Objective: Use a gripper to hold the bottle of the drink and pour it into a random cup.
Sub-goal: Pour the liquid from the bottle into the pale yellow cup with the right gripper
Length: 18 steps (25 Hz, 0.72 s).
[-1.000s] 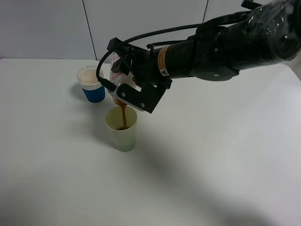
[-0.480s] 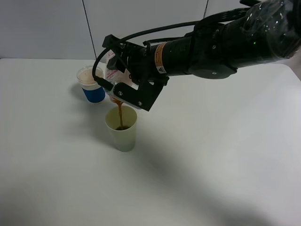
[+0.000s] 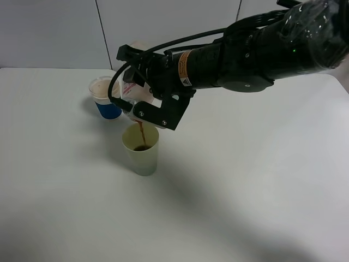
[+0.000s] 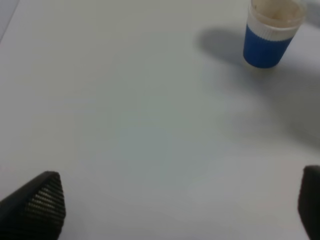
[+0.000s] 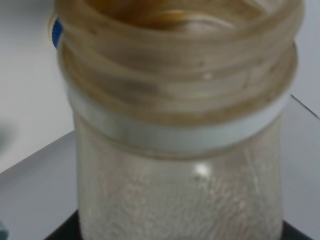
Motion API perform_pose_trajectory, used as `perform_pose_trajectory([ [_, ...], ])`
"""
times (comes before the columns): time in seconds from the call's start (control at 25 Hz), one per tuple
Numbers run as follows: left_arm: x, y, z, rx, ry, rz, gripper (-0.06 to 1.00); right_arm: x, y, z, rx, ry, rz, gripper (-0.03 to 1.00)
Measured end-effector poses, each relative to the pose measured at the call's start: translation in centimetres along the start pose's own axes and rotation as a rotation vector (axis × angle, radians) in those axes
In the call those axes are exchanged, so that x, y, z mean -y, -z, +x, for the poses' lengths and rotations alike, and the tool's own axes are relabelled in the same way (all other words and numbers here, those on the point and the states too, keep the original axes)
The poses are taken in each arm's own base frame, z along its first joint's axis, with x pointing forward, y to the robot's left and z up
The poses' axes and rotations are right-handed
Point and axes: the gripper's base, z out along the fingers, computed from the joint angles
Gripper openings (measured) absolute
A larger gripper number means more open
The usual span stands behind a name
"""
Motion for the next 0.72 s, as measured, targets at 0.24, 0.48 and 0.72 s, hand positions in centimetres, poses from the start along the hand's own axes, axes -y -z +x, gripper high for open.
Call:
perform_pose_trajectory([
  [0.24, 0.0, 0.0, 0.0, 0.0, 0.0, 0.0, 0.93, 0.0, 0.0, 0.0, 0.0, 0.01, 0.0, 0.38],
  [0.48, 0.0, 0.0, 0.0, 0.0, 0.0, 0.0, 0.93, 0.0, 0.0, 0.0, 0.0, 0.021, 0.0, 0.38],
  [0.72, 0.0, 0.0, 0.0, 0.0, 0.0, 0.0, 0.93, 0.0, 0.0, 0.0, 0.0, 0.015, 0.0, 0.38],
])
